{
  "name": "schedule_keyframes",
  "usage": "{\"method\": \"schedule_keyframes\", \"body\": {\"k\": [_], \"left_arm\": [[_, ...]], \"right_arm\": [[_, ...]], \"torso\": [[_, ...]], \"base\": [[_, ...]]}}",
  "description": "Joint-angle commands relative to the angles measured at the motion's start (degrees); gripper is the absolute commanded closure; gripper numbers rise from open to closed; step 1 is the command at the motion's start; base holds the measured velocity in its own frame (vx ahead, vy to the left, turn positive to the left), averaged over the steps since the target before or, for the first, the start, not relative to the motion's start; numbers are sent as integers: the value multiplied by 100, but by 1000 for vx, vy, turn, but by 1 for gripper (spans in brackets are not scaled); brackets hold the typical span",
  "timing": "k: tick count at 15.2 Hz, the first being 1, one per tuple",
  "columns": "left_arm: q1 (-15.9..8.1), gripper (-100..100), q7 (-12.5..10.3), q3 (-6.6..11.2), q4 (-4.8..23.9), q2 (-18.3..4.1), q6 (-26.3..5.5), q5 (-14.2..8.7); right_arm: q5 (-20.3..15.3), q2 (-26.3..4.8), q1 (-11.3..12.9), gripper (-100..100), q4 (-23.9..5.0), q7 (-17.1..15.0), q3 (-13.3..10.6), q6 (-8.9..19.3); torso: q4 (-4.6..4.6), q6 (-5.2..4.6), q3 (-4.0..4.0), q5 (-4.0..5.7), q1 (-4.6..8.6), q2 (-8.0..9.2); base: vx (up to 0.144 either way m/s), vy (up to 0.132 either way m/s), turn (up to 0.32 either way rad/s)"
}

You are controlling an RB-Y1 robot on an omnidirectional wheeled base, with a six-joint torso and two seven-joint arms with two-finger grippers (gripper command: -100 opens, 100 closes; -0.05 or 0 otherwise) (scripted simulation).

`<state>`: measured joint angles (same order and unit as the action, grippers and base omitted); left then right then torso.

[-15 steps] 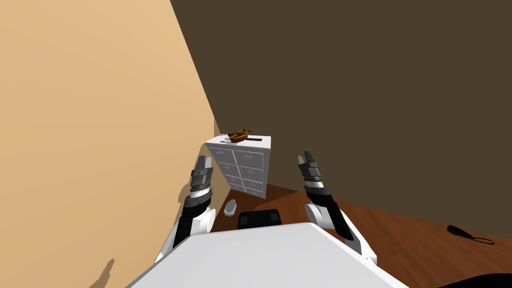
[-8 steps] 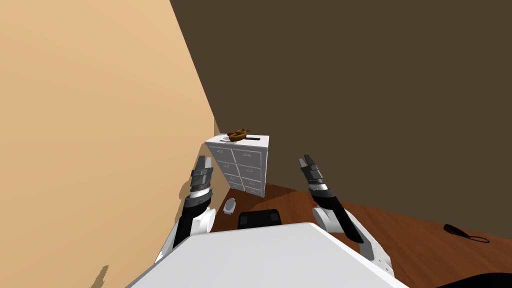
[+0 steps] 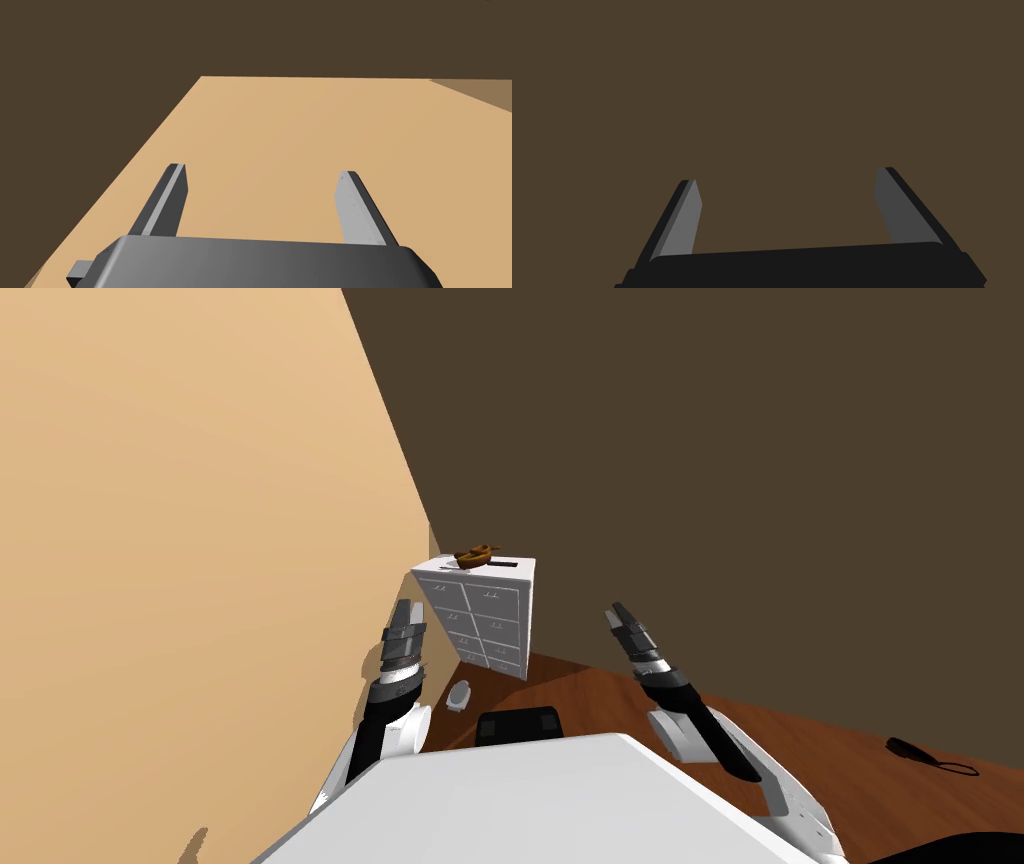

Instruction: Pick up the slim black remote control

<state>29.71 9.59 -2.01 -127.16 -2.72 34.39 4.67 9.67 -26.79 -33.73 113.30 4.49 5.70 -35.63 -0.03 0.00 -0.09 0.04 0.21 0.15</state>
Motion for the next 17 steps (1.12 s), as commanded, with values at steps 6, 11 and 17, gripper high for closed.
{"method": "schedule_keyframes", "body": {"k": [6,11,17], "left_arm": [[0,0,0,0,0,0,0,0],[0,0,0,0,0,0,0,0],[0,0,0,0,0,0,0,0]], "right_arm": [[41,-881,-133,-100,-609,-262,161,-407],[50,-1538,-184,-100,-837,-364,221,-552],[49,-2269,-284,-100,-1297,-574,329,-842]], "torso": [[0,0,1,0,-3,-2],[0,1,1,0,-2,-2],[2,2,5,-2,-10,-9]], "base": [[-32,-33,30],[-31,-33,36],[-17,-18,46]]}}
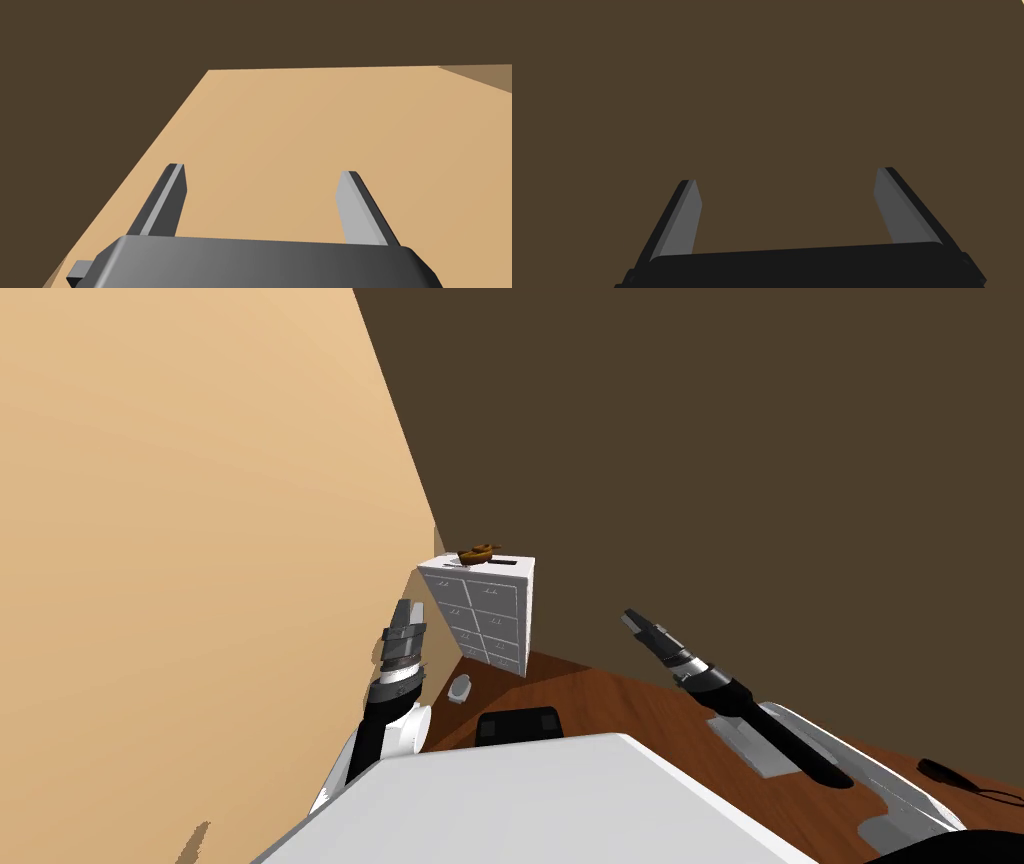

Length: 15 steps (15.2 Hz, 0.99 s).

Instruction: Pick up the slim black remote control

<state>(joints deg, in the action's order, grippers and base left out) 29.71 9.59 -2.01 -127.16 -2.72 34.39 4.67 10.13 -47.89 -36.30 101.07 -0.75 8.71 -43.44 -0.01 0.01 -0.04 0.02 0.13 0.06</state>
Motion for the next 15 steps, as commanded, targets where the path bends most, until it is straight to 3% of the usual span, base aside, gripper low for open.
{"method": "schedule_keyframes", "body": {"k": [1,2,3,6,7,10,11,14,15], "left_arm": [[0,0,0,0,0,0,0,0],[0,0,0,0,0,0,0,0],[0,0,0,0,0,0,0,0],[0,0,0,0,0,0,0,0],[0,0,0,0,0,0,0,0],[0,0,0,0,0,0,0,0],[1,0,0,0,0,0,0,0],[0,0,0,0,0,0,0,0],[1,0,0,0,0,0,0,0]], "right_arm": [[4,-286,-27,-100,-74,-49,28,-61],[4,-355,-27,-100,-74,-49,28,-61],[-6,-524,-75,-100,-303,-155,75,-204],[-6,-829,-75,-100,-303,-155,75,-204],[-23,-1009,-123,-100,-530,-260,117,-345],[-23,-1314,-123,-100,-530,-260,117,-345],[-47,-1499,-168,-100,-754,-365,152,-483],[-47,-1807,-168,-100,-754,-365,152,-483],[-77,-1985,-213,-100,-973,-468,180,-616]], "torso": [[0,0,0,0,0,0],[0,-1,0,0,-1,-1],[0,-1,1,-1,-4,-3],[1,0,2,-1,-5,-4],[1,-1,3,-1,-7,-5],[1,0,4,-2,-8,-8],[2,-1,4,-2,-9,-8],[2,0,6,-3,-11,-11],[2,-1,6,-2,-11,-10]], "base": [[-16,-19,18],[-9,-11,-5],[-11,-9,71],[-10,-11,36],[-7,-3,73],[-4,-4,43],[0,1,79],[0,-1,43],[5,6,86]]}}
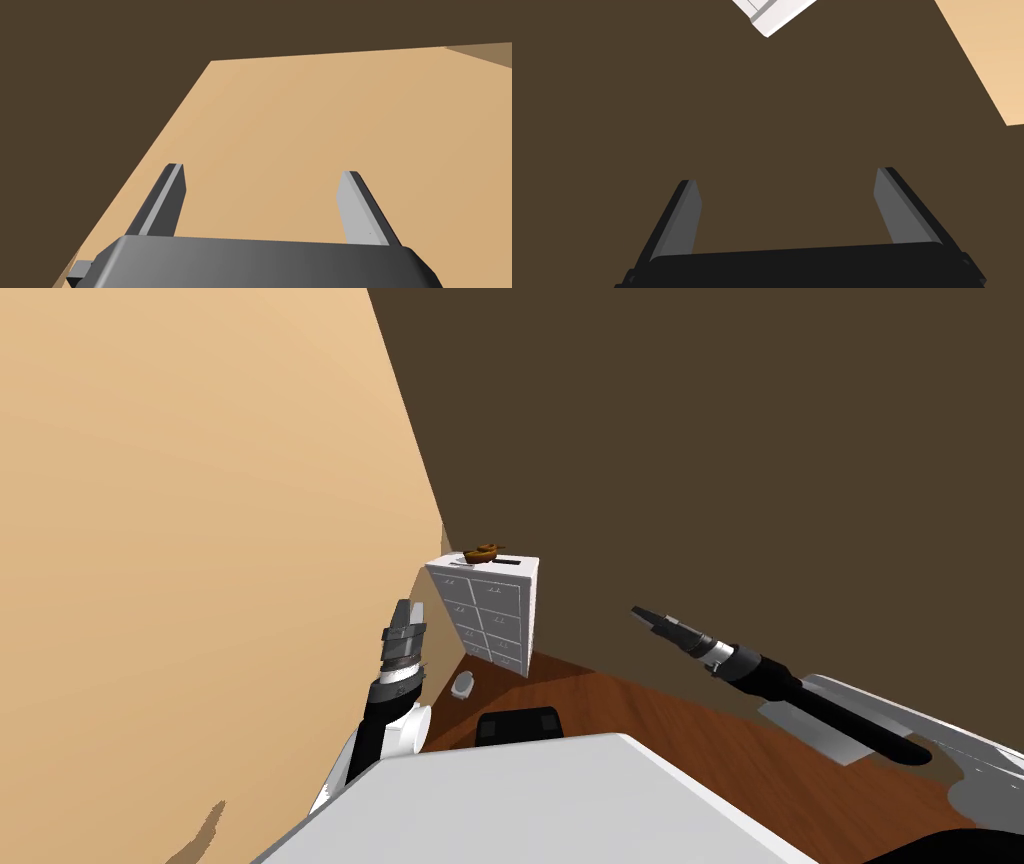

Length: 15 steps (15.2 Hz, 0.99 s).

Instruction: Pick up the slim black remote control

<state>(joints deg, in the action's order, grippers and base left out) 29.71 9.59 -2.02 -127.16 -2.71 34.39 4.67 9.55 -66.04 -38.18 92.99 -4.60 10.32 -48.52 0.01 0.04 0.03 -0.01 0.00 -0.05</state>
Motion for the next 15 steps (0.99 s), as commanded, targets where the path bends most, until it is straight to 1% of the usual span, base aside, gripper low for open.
{"method": "schedule_keyframes", "body": {"k": [1,3,4,7,8,11,12,15], "left_arm": [[0,0,0,0,0,0,0,0],[0,0,0,0,0,0,0,0],[1,0,0,0,0,0,0,0],[0,0,0,0,0,0,0,0],[1,0,0,0,0,0,0,0],[1,0,0,0,0,0,0,0],[1,0,0,0,0,0,0,0],[1,0,0,0,0,0,0,0]], "right_arm": [[-20,-286,-25,-100,-165,-83,19,-109],[-20,-491,-25,-100,-165,-83,19,-109],[-58,-660,-68,-100,-381,-185,41,-238],[-58,-995,-68,-100,-381,-185,41,-238],[-104,-1148,-111,-100,-591,-286,55,-363],[-104,-1500,-111,-100,-591,-286,55,-363],[-157,-1655,-155,-100,-796,-386,62,-484],[-157,-2006,-155,-100,-796,-386,62,-484]], "torso": [[0,0,0,0,0,0],[0,-1,1,-1,-1,-2],[0,-2,1,0,-1,-1],[1,-1,3,-2,-5,-5],[1,-2,3,-1,-4,-4],[2,-1,5,-2,-9,-8],[1,-2,4,-2,-7,-7],[3,0,8,-3,-12,-13]], "base": [[8,7,109],[3,2,20],[7,12,91],[12,10,51],[17,17,102],[17,15,57],[26,21,89],[25,20,67]]}}
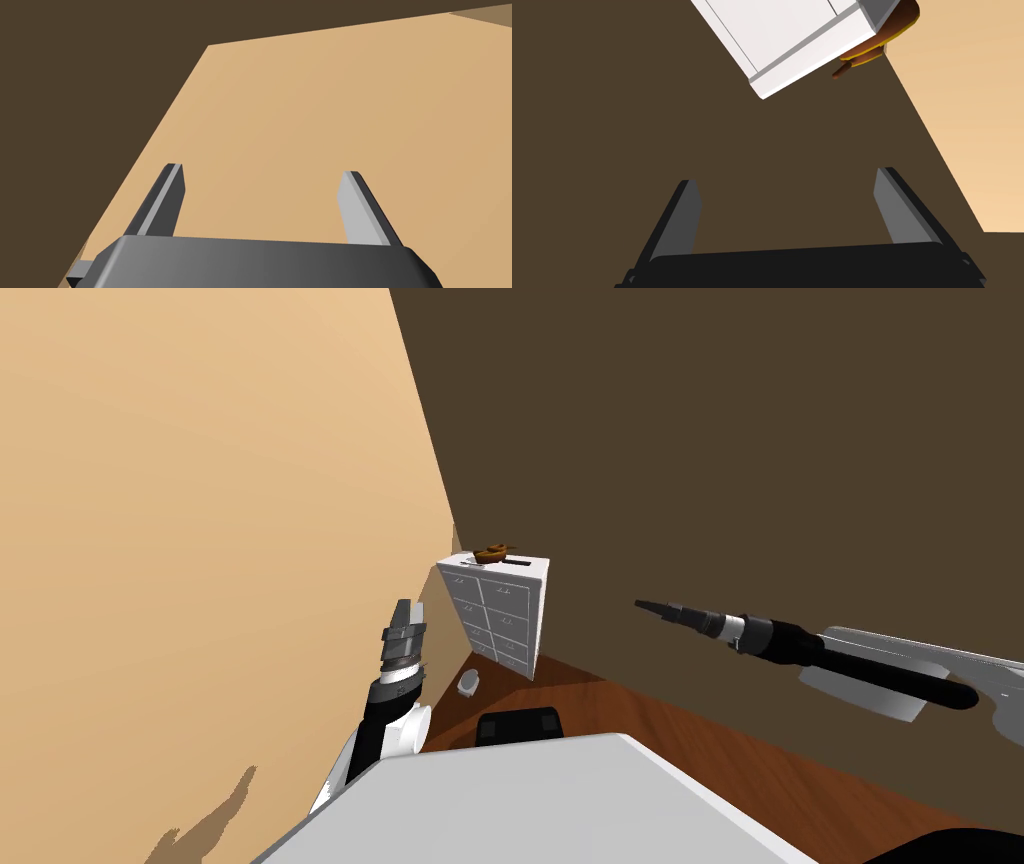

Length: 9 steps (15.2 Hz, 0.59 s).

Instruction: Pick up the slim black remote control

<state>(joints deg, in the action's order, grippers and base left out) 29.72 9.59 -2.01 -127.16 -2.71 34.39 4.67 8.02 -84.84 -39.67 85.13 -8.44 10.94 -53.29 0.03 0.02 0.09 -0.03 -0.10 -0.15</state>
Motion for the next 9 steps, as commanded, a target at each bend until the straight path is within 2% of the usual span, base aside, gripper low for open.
{"method": "schedule_keyframes", "body": {"k": [1,4,5,8,9], "left_arm": [[0,0,0,0,0,0,0,0],[0,0,0,0,0,0,0,0],[0,0,0,0,0,0,0,0],[0,0,0,0,0,0,0,0],[0,0,0,0,0,0,0,0]], "right_arm": [[-65,-286,-48,-100,-207,-100,1,-123],[-65,-629,-48,-100,-207,-100,1,-123],[-133,-788,-91,-100,-398,-197,-5,-235],[-133,-1127,-91,-100,-398,-197,-5,-235],[-208,-1289,-132,-100,-581,-293,-15,-343]], "torso": [[0,0,0,0,0,0],[1,2,3,-1,-5,-6],[1,0,1,0,-3,-2],[2,2,5,-2,-10,-8],[1,0,3,-1,-5,-5]], "base": [[29,28,113],[29,24,62],[33,39,135],[35,29,62],[40,36,116]]}}
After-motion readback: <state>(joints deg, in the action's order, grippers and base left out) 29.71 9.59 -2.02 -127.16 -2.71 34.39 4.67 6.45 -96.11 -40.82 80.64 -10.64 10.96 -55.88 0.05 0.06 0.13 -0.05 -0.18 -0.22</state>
